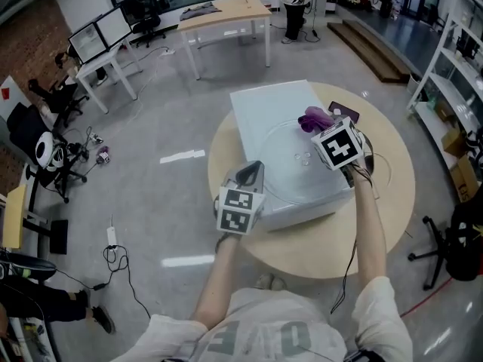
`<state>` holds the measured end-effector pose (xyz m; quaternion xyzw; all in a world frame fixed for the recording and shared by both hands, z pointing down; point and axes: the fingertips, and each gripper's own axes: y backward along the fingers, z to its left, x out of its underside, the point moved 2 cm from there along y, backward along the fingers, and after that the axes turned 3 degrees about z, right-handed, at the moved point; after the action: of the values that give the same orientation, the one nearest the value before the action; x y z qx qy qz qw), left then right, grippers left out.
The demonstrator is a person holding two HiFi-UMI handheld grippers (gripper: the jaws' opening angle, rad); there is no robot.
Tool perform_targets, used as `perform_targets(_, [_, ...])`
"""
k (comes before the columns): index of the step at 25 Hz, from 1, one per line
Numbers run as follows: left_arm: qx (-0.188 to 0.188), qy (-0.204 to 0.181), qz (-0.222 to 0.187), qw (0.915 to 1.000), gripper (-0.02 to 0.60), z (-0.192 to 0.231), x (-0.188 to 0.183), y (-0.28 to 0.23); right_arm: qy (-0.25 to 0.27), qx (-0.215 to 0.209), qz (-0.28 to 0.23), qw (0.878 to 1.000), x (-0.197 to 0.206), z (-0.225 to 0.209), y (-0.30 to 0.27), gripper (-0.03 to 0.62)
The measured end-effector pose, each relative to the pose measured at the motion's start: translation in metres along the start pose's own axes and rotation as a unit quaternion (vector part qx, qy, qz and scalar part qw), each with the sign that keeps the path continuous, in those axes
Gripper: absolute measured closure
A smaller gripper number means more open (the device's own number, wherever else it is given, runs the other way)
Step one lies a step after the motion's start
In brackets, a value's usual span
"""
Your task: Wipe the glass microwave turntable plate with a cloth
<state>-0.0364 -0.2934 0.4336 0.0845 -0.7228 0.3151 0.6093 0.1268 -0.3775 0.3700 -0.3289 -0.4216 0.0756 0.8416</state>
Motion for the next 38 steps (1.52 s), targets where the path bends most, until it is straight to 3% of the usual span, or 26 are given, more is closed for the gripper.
perform_targets(3, [-0.001,0.0,0.0,1.0,0.58,-0.001,0.001,0.0,-0.006,-0.015,0.024,1.0,0.008,0.003,-0.024,0.545])
perform_targets(10, [-0.008,-0.007,0.004,0.9999,0.58,0.0,0.001,0.002,0.015,-0.024,0.021,0.999,0.007,0.016,-0.026,0.545])
perform_targets(18, [-0.017,-0.007,0.008,0.9998,0.58,0.0,0.001,0.002,0.032,-0.062,0.053,0.996,0.033,0.044,-0.002,0.545])
perform_targets(38, [-0.019,-0.013,0.011,0.9997,0.58,-0.004,-0.001,0.002,0.086,-0.081,0.024,0.993,0.071,0.125,0.099,0.545])
